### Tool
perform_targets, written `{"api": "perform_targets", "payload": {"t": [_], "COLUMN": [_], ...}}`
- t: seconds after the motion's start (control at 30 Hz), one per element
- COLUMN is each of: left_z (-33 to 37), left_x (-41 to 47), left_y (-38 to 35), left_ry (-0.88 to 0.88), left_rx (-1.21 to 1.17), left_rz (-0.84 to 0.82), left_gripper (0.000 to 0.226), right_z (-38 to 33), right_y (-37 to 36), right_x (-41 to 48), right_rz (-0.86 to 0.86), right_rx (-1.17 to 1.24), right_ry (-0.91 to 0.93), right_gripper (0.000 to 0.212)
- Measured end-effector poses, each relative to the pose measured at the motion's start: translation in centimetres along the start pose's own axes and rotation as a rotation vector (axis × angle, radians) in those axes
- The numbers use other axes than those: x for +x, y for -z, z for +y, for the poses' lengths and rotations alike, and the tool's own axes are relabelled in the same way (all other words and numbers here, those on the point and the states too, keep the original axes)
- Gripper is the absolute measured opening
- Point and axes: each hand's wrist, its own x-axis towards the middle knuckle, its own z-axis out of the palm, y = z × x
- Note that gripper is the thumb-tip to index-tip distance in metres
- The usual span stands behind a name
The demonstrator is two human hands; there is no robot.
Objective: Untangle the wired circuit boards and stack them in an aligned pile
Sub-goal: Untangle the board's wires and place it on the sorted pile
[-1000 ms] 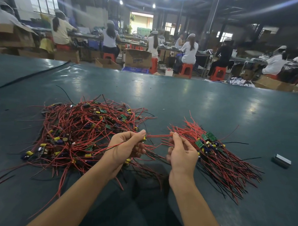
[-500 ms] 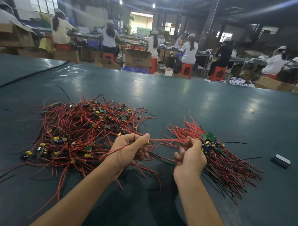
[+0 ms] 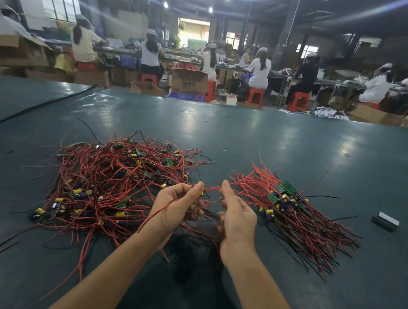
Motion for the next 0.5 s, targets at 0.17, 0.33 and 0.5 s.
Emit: {"api": "perform_targets", "payload": {"t": [0.17,0.33,0.5], "left_z": [-0.3,-0.5,-0.3], "left_x": [0.2,0.2,0.1], "left_y": [0.0,-0.2,-0.1], "left_ry": [-0.037,-0.026,0.036], "left_rx": [0.1,0.096,0.067], "left_rz": [-0.017,-0.041,-0.023], "left_gripper": [0.026,0.027,0.028], "right_z": [0.9,0.6,-0.5], "right_y": [-0.9,-0.7,0.1], "right_x": [-1.1,-0.5,0.8], "right_rz": [-0.166,-0.139,-0.064], "right_rx": [0.013,0.017,0.033], "right_ry": [0.072,0.063,-0.033], "right_gripper": [0.018,0.021,0.022]}}
